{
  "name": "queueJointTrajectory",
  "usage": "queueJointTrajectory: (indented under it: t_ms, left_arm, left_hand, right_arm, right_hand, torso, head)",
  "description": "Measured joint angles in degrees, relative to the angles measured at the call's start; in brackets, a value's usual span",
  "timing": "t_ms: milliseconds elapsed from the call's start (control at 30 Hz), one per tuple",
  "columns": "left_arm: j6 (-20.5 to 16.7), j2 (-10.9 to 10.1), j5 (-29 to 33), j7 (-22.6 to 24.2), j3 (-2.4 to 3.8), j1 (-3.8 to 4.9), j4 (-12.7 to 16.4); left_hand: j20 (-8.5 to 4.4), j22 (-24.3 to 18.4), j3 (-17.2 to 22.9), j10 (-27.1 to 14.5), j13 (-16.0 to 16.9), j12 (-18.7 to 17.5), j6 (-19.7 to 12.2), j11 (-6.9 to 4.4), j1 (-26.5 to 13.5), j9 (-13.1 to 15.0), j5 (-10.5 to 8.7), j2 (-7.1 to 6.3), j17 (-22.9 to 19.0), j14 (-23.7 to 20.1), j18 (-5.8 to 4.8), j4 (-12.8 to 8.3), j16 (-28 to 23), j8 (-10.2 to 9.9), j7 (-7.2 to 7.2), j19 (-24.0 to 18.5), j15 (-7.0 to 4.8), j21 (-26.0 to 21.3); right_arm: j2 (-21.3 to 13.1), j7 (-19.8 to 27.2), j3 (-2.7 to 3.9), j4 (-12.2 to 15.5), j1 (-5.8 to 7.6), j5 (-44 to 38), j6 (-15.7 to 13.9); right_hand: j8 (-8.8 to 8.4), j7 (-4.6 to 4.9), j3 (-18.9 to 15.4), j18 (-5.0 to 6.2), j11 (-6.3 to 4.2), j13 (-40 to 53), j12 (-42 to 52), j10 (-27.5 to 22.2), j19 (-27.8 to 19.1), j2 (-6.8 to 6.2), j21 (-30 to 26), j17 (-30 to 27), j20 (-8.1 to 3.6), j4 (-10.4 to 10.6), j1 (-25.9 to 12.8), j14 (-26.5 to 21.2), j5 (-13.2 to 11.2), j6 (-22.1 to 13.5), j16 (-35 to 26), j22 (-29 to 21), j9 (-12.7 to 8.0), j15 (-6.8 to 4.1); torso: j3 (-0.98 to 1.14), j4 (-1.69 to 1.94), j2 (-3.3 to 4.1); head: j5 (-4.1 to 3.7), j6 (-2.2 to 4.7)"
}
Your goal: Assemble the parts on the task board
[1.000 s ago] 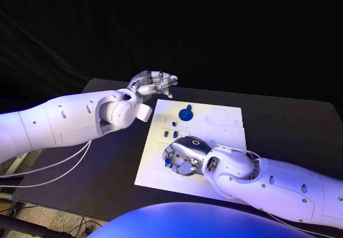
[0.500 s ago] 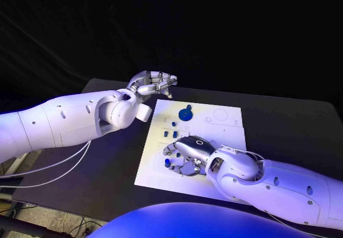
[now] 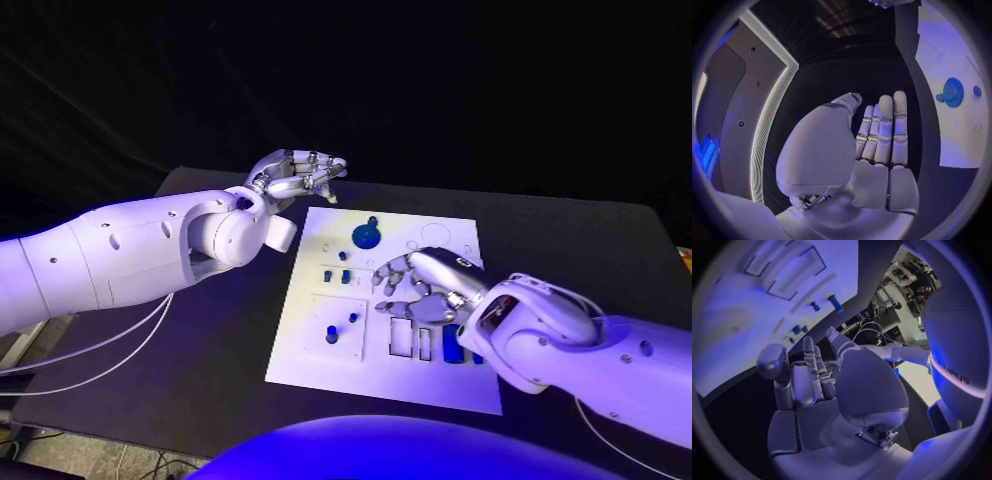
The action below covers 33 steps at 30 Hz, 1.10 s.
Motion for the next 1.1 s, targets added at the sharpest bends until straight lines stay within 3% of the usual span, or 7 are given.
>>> queueJointTrajectory:
  t_ms: [67, 200, 433, 533, 700, 833, 1100]
  left_arm:
    - [0.00, -0.03, 0.00, 0.00, -0.02, -0.01, -0.01]
    - [0.01, -0.09, 0.01, -0.02, -0.02, -0.01, 0.01]
    - [0.00, -0.39, 0.01, -0.23, -0.04, -0.03, 0.30]
    - [0.00, -0.44, 0.00, -0.27, -0.05, -0.04, 0.48]
    - [0.00, -0.57, 0.00, -0.25, -0.05, -0.03, 0.75]
    - [0.01, -0.63, -0.01, -0.06, -0.05, -0.03, 0.99]
    - [0.05, -0.76, -0.01, 0.05, -0.08, -0.06, 1.46]
  left_hand:
    - [0.20, 0.04, 0.16, 0.00, 0.00, 0.00, 0.00, 0.00, 0.00, 0.03, 0.00, 0.00, 0.00, 0.00, 0.00, -0.16, 0.00, 0.00, 0.00, -0.20, 0.00, 0.00]
    - [0.20, 0.06, 0.16, 0.00, 0.00, 0.00, 0.00, 0.00, 0.00, 0.05, 0.00, 0.00, 0.00, 0.00, 0.00, -0.16, 0.00, 0.00, 0.00, -0.20, 0.00, 0.00]
    - [0.20, 0.14, 0.16, 0.00, 0.15, 0.72, 0.00, 0.00, 0.00, 0.18, 0.00, 0.00, 0.00, 0.00, 0.00, -0.16, 0.00, 0.60, 0.00, -0.20, 0.00, 0.00]
    - [0.20, 0.26, 0.33, 0.52, 0.16, 1.21, 0.66, -0.52, 0.00, 0.48, 0.00, 0.00, 0.00, -0.03, 0.00, -0.02, 0.00, 1.60, -0.66, -0.20, -0.03, 0.00]
    - [-0.01, 0.33, 0.44, 2.10, 0.16, 1.83, 1.44, -1.25, -0.35, 0.62, 0.00, -0.35, -0.06, -0.09, 0.00, 0.05, 0.00, 2.19, -1.43, -0.42, -0.52, 0.22]
    - [-0.01, -0.10, -1.52, 2.49, -0.05, 1.83, 1.44, -1.64, -3.79, 0.59, -0.33, -1.66, -0.06, 0.11, 0.00, 1.62, 0.27, 2.19, -1.43, -0.42, -0.72, -0.48]
    - [-0.01, -0.31, -2.07, 2.70, -0.09, 2.04, 1.44, -1.45, -4.33, 0.50, -0.46, -1.90, -0.06, 0.11, -0.01, 1.74, 0.27, 2.19, -1.43, -0.41, -0.72, -0.66]
  right_arm:
    - [-2.81, 0.08, 0.16, 0.39, 1.11, 3.96, 0.00]
    - [-8.23, -0.28, 0.06, 1.27, 2.12, 11.43, 0.53]
    - [-14.56, -3.22, -0.51, 2.61, 1.40, 18.05, 2.47]
    - [-16.52, -4.98, -0.70, 3.52, 0.58, 19.06, 3.15]
    - [-17.94, -8.26, -0.87, 5.55, -0.67, 19.55, 4.01]
    - [-17.84, -10.41, -0.95, 6.52, -1.45, 18.66, 4.46]
    - [-16.12, -13.19, -1.08, 6.81, -2.86, 15.93, 5.19]
  right_hand:
    - [0.24, -0.86, 0.72, -1.19, -0.99, 0.66, 1.06, 3.70, 1.74, -0.33, 3.16, 4.23, -0.65, 0.72, -0.31, 0.06, 0.00, 1.04, 1.77, 2.30, -0.02, -0.76]
    - [1.60, -2.08, 1.23, -1.19, -2.66, 6.22, 7.59, 9.39, 3.47, -1.85, 6.71, 9.48, -1.82, 1.87, -1.83, 0.09, 0.22, 1.98, 3.96, 5.07, 0.35, -2.15]
    - [12.21, -3.14, -1.70, -2.10, -3.34, 39.38, 36.49, 9.53, 4.61, -2.87, 10.26, 13.36, -2.77, 7.81, -2.84, -0.01, 3.00, -2.75, 5.66, 5.25, 6.58, -2.67]
    - [14.91, -3.22, -2.98, -2.10, -3.60, 49.24, 43.56, 12.32, 4.90, -2.87, 10.94, 14.35, -2.83, 9.69, -2.84, -0.01, 3.44, -3.43, 5.87, 5.25, 7.91, -2.66]
    - [16.41, -3.41, -4.48, -2.98, -3.66, 57.53, 49.24, 15.09, 5.91, -3.13, 12.58, 17.09, -2.83, 11.53, -3.09, -0.01, 3.67, -4.02, 6.83, 5.25, 8.42, -2.66]
    - [17.32, -3.62, -6.69, -2.98, -3.71, 59.90, 50.57, 15.32, 6.51, -4.02, 13.71, 17.31, -2.83, 14.20, -3.98, -0.01, 6.79, -4.22, 7.57, 5.25, 8.56, -2.66]
    - [17.77, -3.62, -8.73, -2.97, -3.66, 69.05, 56.77, 19.81, 6.94, -3.76, 15.09, 17.31, -2.85, 15.11, -3.72, -0.02, 6.69, -4.61, 8.37, 5.24, 8.48, -2.66]
  torso:
    - [-0.02, -0.05, -0.07]
    - [-0.09, -0.16, -0.26]
    - [-0.32, -0.49, -0.58]
    - [-0.37, -0.74, -0.74]
    - [-0.48, -1.00, -0.90]
    - [-0.54, -1.10, -1.01]
    - [-0.65, -1.05, -1.02]
  head:
    - [-0.55, 0.05]
    - [-2.08, 0.24]
    - [-4.46, 0.44]
    - [-5.33, 0.46]
    - [-6.31, 0.26]
    - [-6.77, -0.09]
    - [-7.34, -0.04]
